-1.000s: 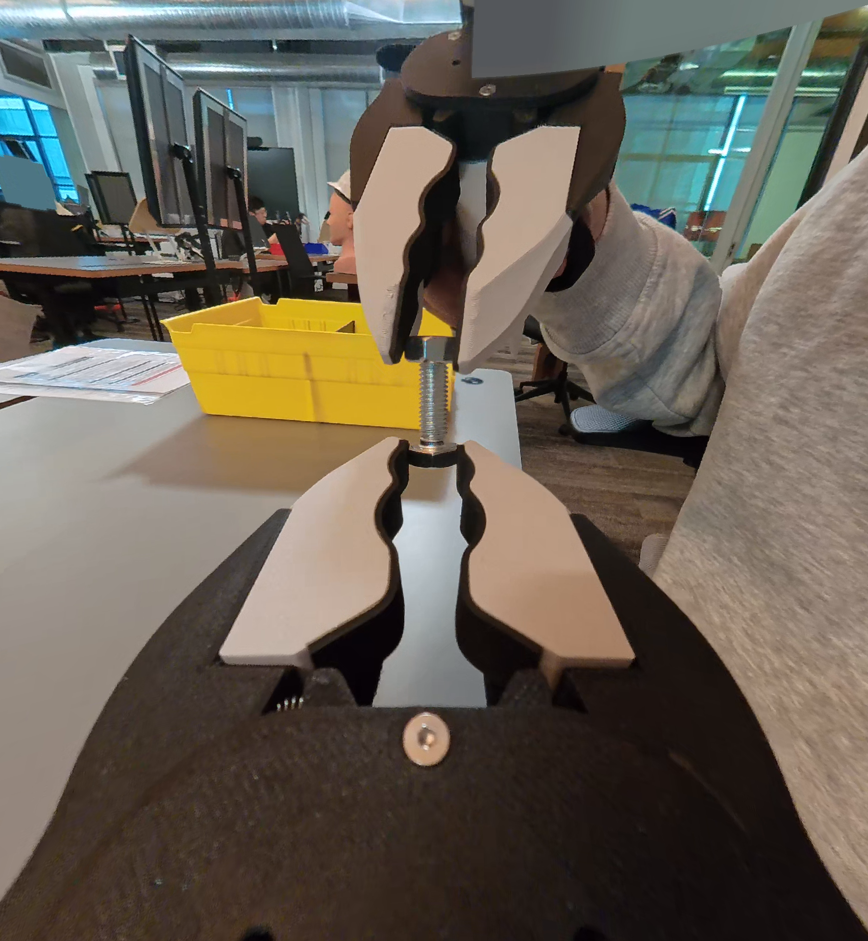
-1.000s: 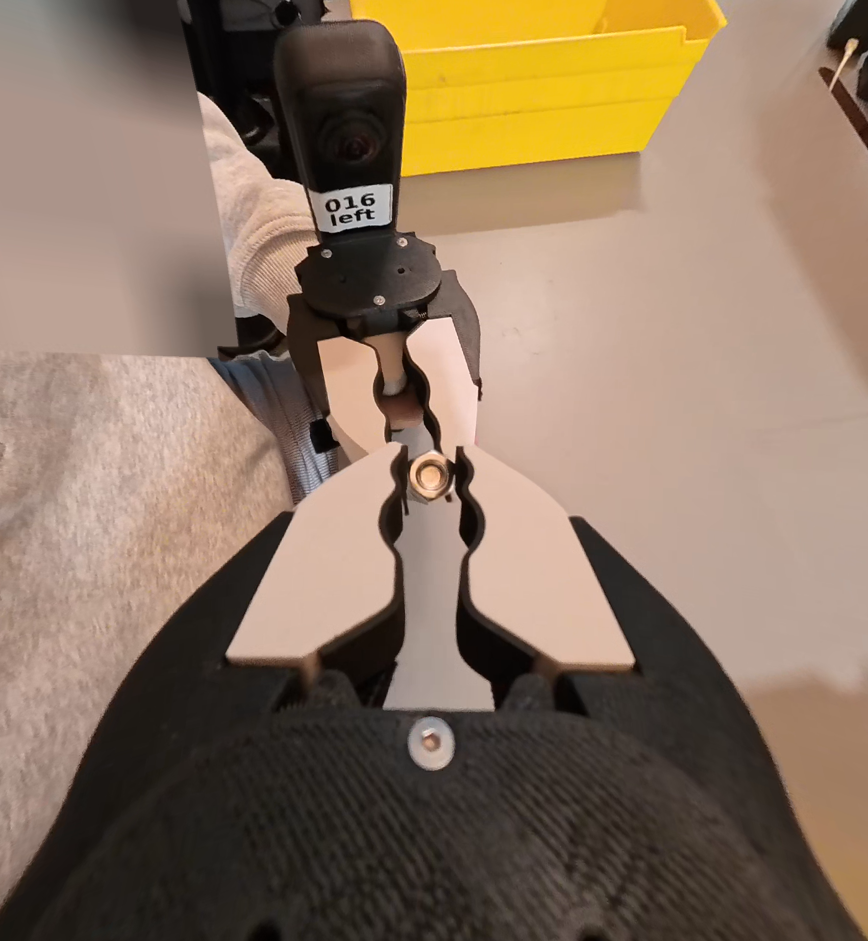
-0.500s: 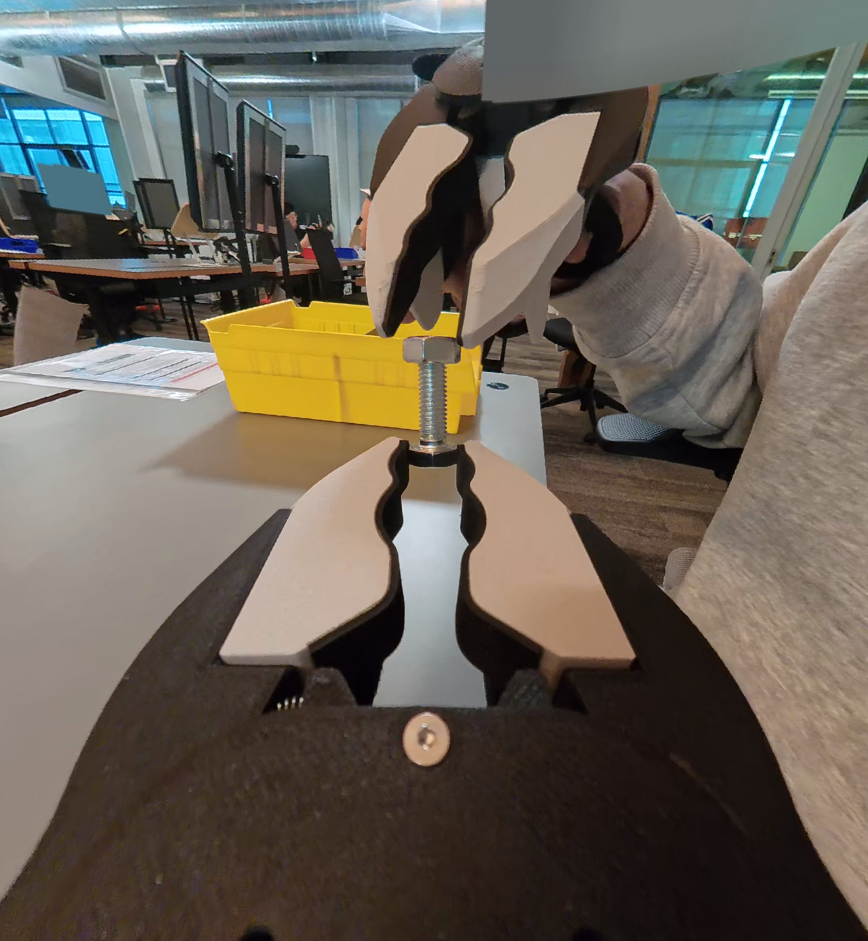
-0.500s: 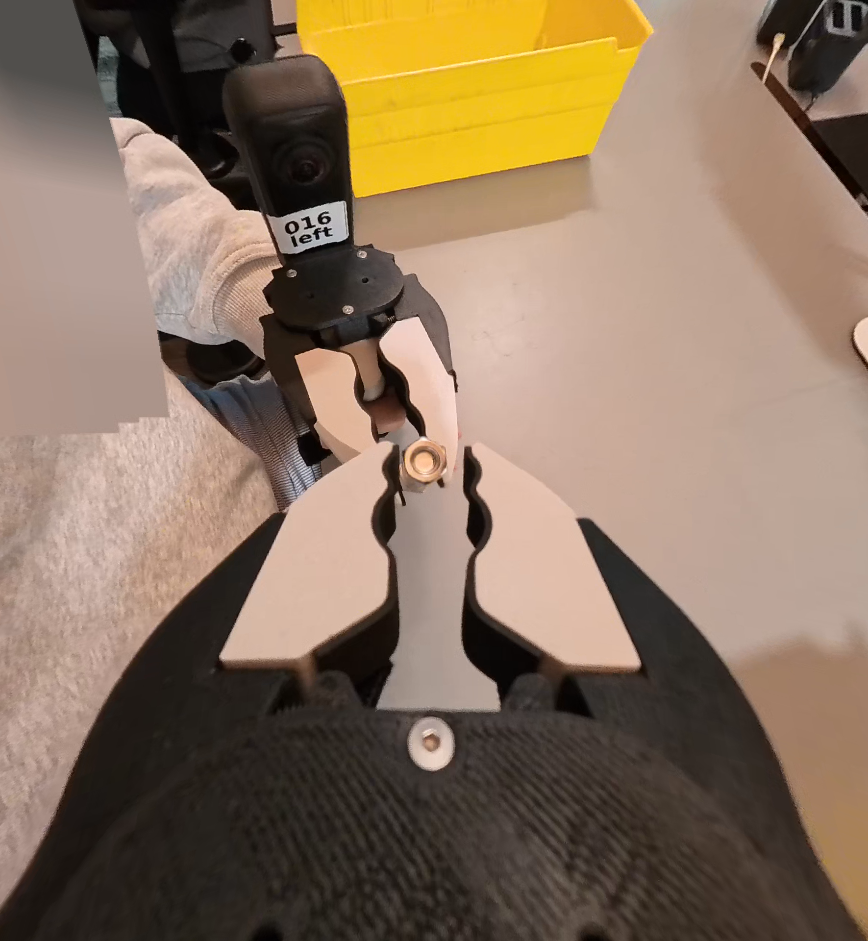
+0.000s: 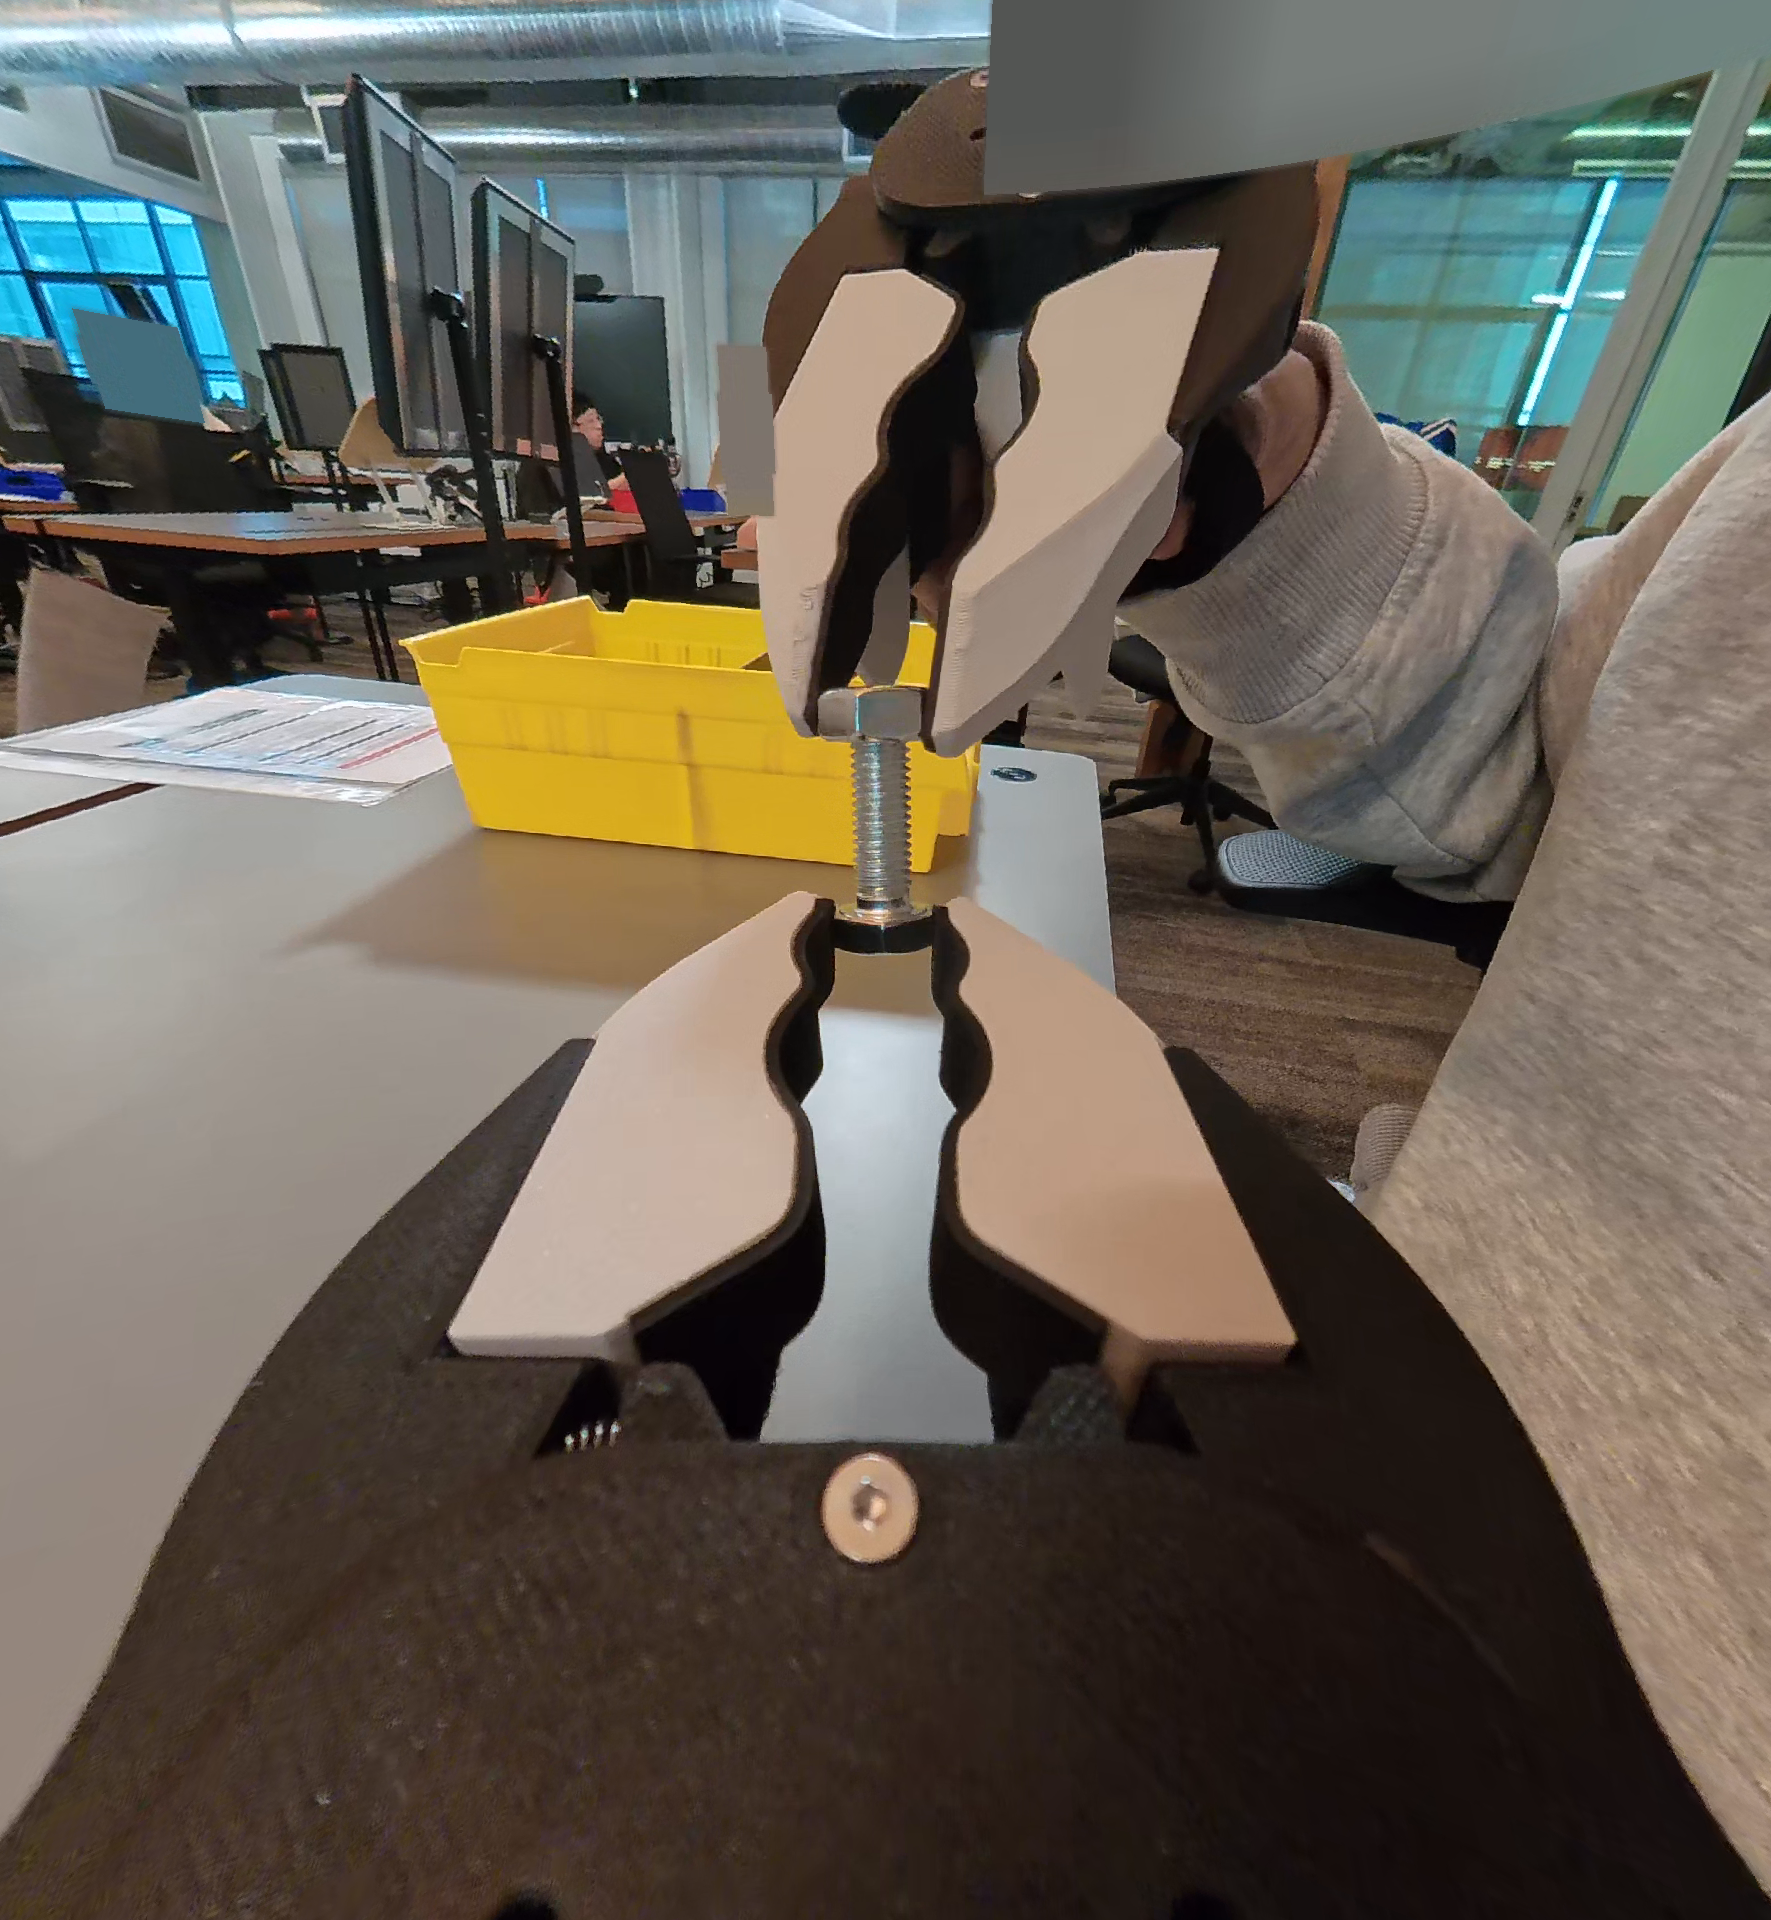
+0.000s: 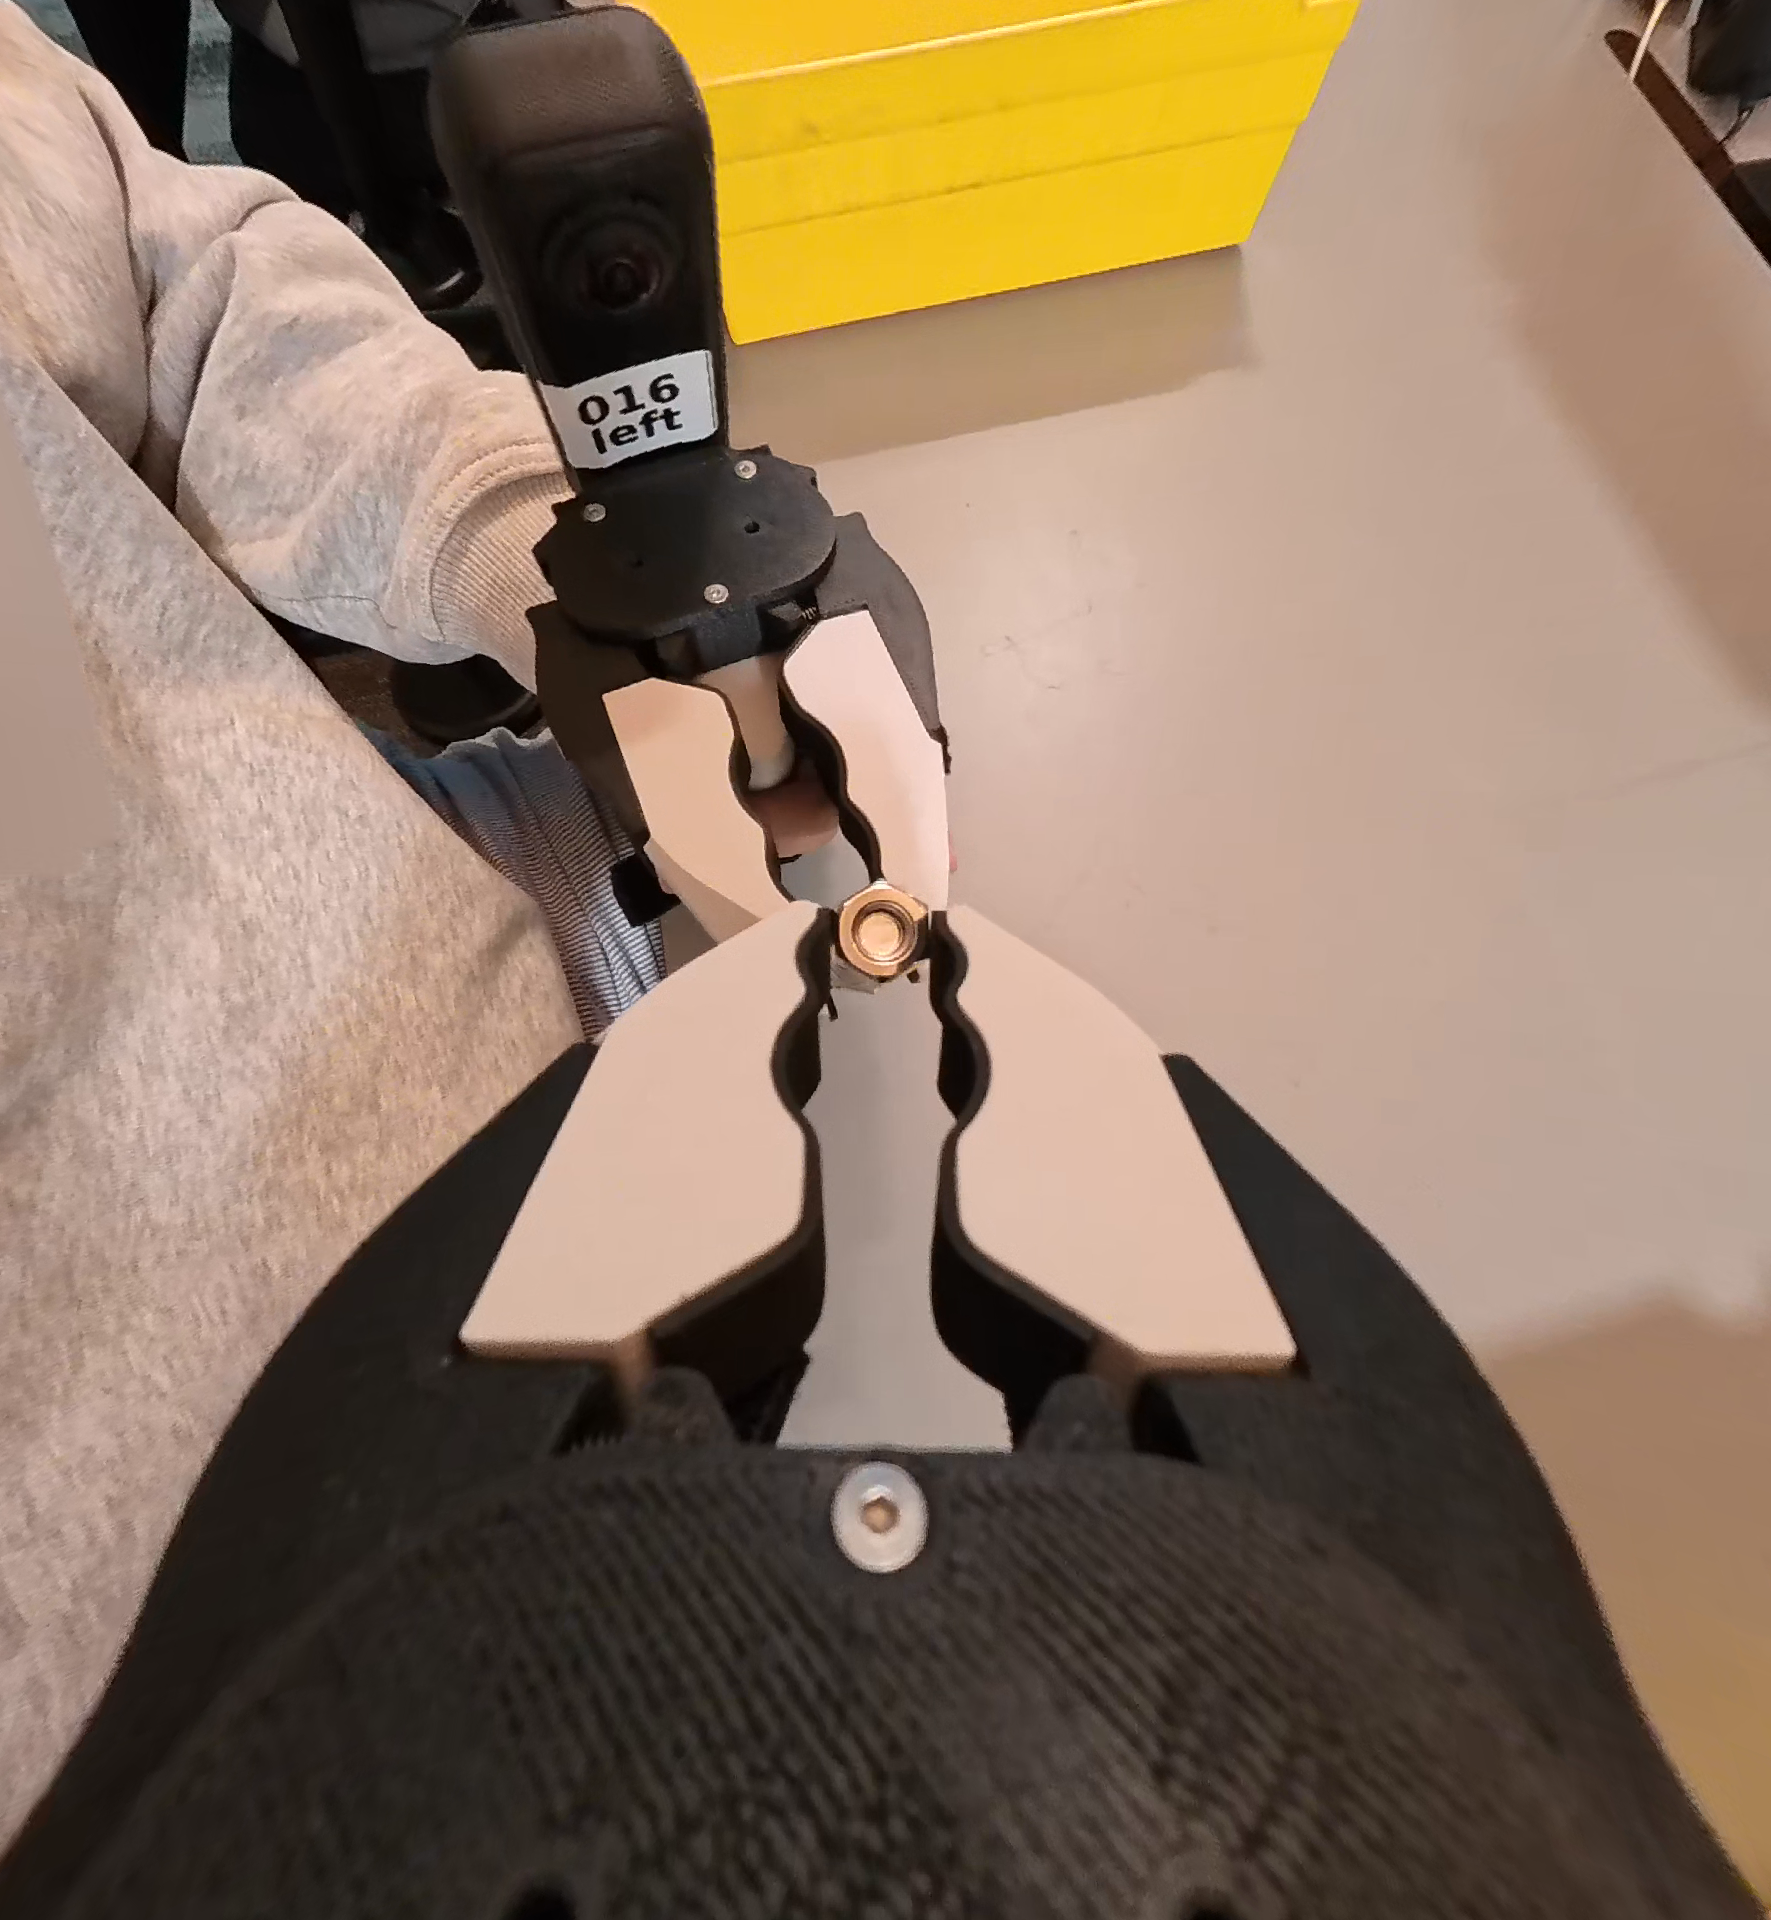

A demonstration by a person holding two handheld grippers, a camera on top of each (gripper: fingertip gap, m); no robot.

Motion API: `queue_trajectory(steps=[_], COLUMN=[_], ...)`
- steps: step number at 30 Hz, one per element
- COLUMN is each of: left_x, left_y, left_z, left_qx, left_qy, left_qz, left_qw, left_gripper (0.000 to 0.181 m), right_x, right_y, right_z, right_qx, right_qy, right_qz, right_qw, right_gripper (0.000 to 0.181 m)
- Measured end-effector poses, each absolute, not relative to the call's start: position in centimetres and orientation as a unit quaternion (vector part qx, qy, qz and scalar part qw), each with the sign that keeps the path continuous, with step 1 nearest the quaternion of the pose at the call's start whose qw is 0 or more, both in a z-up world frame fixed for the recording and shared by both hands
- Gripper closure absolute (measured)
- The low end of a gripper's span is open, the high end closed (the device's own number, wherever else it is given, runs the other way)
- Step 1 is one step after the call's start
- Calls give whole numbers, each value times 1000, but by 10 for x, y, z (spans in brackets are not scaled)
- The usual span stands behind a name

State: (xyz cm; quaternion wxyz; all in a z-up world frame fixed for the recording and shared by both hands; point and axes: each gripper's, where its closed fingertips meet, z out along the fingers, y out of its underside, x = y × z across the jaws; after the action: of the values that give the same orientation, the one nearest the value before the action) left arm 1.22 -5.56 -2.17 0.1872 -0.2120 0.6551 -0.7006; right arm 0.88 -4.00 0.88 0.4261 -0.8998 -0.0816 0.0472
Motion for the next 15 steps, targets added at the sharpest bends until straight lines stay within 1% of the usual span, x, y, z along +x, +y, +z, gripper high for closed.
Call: queue_trajectory(steps=[15], left_x=[1], left_y=[-61], left_z=[-18], left_qx=[-196], left_qy=[647], left_qz=[-726], left_qw=[130], left_gripper=[163], right_x=[1], right_y=[-49], right_z=[12], right_qx=[-885], right_qy=[-114], right_qz=[104], right_qw=[439], right_gripper=[163])
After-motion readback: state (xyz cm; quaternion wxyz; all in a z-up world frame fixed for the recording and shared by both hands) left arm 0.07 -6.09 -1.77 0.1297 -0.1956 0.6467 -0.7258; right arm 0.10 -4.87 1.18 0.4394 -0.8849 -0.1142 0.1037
